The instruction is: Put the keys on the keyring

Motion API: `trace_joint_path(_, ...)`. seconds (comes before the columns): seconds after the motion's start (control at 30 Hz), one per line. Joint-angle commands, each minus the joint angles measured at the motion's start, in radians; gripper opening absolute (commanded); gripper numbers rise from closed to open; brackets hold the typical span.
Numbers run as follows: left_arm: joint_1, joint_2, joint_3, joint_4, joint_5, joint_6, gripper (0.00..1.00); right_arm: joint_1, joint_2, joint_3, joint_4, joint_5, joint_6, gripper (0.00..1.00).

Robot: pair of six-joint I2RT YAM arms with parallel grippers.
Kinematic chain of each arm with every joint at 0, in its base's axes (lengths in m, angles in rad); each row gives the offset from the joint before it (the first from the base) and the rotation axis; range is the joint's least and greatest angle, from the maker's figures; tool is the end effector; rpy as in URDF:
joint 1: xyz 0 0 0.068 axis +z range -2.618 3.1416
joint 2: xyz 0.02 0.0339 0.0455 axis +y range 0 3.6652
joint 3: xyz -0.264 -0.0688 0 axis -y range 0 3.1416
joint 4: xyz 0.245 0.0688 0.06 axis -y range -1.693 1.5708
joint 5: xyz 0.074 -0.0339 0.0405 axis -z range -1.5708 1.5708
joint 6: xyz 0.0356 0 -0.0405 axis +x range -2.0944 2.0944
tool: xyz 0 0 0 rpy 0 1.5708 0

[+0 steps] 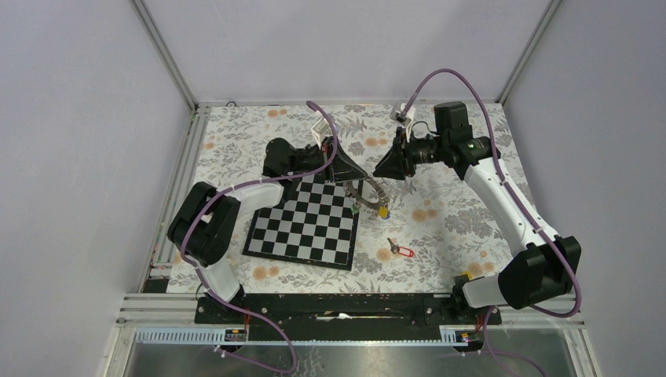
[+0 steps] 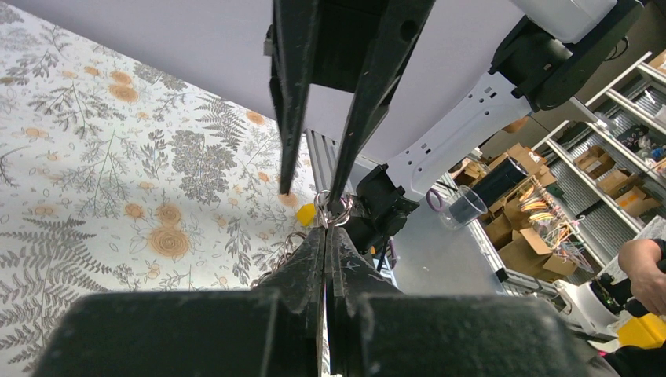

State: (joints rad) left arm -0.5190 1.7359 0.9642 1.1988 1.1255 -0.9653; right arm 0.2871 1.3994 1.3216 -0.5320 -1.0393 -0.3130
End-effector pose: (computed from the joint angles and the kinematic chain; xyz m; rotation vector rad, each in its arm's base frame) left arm 0.2985 -0.2075 0.2831 0.8798 1.4279 -1.8147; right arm 0.2784 0.1142 0.3617 -1.1266 1.6832 1.0972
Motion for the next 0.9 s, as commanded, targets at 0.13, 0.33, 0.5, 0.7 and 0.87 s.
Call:
trace_joint_path(0.13, -0.003, -0.05, -0.013, 0.03, -0.057, 0.021, 0.0, -0.002, -0.001, -0.04, 0.069, -0.12, 0.033, 0.28)
trace_joint_path(0.33, -0.003, -0.039, -0.007, 0.041, -0.058, 0.011, 0.0, -0.002, 0.001, -0.074, 0.099, -0.133, 0.048, 0.26)
trace_joint_path(0.5, -0.004, -0.035, -0.008, 0.059, -0.05, 0.001, 0.0, -0.001, 0.007, -0.085, 0.119, -0.114, 0.062, 0.26)
trace_joint_path(0.7, -0.004, -0.035, -0.014, 0.079, -0.036, -0.004, 0.0, 0.0, 0.013, -0.09, 0.135, -0.089, 0.073, 0.27)
trace_joint_path(0.87, -0.006, -0.033, -0.019, 0.096, -0.028, -0.011, 0.0, -0.001, 0.017, -0.094, 0.143, -0.076, 0.082, 0.32)
